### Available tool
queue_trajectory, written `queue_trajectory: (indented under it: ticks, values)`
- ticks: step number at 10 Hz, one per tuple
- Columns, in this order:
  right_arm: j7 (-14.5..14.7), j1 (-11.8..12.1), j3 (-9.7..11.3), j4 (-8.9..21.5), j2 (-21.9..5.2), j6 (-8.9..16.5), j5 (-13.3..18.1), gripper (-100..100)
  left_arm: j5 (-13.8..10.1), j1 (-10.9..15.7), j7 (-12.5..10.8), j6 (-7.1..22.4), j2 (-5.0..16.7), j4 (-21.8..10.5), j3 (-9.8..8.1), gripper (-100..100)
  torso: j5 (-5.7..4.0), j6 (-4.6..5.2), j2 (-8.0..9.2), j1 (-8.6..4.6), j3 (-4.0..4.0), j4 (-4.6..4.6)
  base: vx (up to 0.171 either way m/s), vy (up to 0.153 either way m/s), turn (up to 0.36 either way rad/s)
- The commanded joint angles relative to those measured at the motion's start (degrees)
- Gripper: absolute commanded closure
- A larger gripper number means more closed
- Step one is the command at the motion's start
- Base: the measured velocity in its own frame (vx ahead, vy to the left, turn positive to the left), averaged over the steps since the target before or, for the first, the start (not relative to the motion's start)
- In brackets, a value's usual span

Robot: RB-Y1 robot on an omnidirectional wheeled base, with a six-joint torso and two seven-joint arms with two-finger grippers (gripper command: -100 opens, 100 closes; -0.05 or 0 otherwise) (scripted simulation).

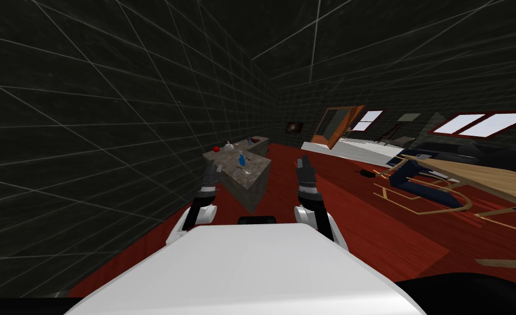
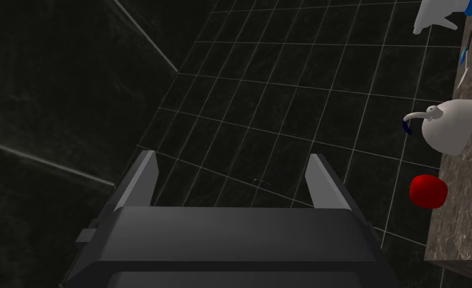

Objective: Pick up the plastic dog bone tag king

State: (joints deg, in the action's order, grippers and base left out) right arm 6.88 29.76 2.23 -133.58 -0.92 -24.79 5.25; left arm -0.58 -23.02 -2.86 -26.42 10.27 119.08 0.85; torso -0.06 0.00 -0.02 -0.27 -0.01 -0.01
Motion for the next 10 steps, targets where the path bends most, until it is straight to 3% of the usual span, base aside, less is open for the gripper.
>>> queue_trajectory:
  ticks: [1,2,3,4,5,6,7,8,9,10]
  values:
    - [0.0,0.0,0.0,0.0,0.0,0.0,0.0,0,-0.3,2.9,-0.6,2.9,2.3,-2.9,-0.55,-100,0.0,0.0,0.0,0.0,0.0,0.0,-0.002,-0.071,0.024]
    - [0.0,0.0,0.0,0.0,0.0,0.0,0.0,0,-0.3,2.9,-0.6,3.8,2.3,-3.0,-0.55,-100,0.01,0.01,-0.01,0.01,-0.01,0.0,-0.001,-0.054,0.012]
    - [0.0,0.0,0.0,0.0,0.0,0.0,0.0,0,-0.5,5.2,-1.0,5.4,4.2,-5.6,-0.85,-100,0.01,-0.01,0.0,0.07,0.0,0.0,0.002,-0.057,0.025]
    - [0.0,0.0,0.0,0.0,0.0,0.0,0.0,0,-0.5,5.2,-1.0,6.8,4.2,-5.6,-0.85,-100,0.02,0.0,-0.02,0.07,-0.01,0.0,0.003,-0.051,0.017]
    - [0.0,0.0,0.0,0.0,0.0,0.0,0.0,0,-0.8,7.7,-1.5,8.6,6.1,-8.1,-1.17,-100,0.02,0.0,-0.03,0.08,-0.01,0.0,0.003,-0.066,0.021]
    - [0.0,0.0,0.0,0.0,0.0,0.0,0.0,0,-0.8,7.7,-1.5,10.0,6.1,-8.4,-1.17,-100,0.01,0.0,-0.03,0.04,-0.02,-0.01,0.002,-0.055,0.017]
    - [0.0,0.0,0.0,0.0,0.0,0.0,0.0,0,-1.0,10.2,-2.0,11.8,7.9,-10.7,-1.53,-100,0.01,0.0,-0.02,0.07,-0.01,-0.01,0.001,-0.067,0.035]
    - [0.0,0.0,0.0,0.0,0.0,0.0,0.0,0,-1.0,10.4,-2.0,13.2,7.9,-11.4,-1.53,-100,0.01,0.0,-0.03,0.04,-0.02,-0.01,0.002,-0.066,0.014]
    - [0.0,0.0,0.0,0.0,0.0,0.0,0.0,0,-1.3,12.6,-2.6,14.8,9.8,-13.5,-1.92,-100,0.0,-0.01,-0.01,0.04,-0.01,0.0,0.009,-0.081,0.03]
    - [0.0,0.0,0.0,0.0,0.0,0.0,0.0,0,-1.3,13.1,-2.6,16.4,9.8,-14.6,-1.92,-100,0.0,0.0,-0.05,-0.01,-0.03,-0.01,0.002,-0.064,0.015]
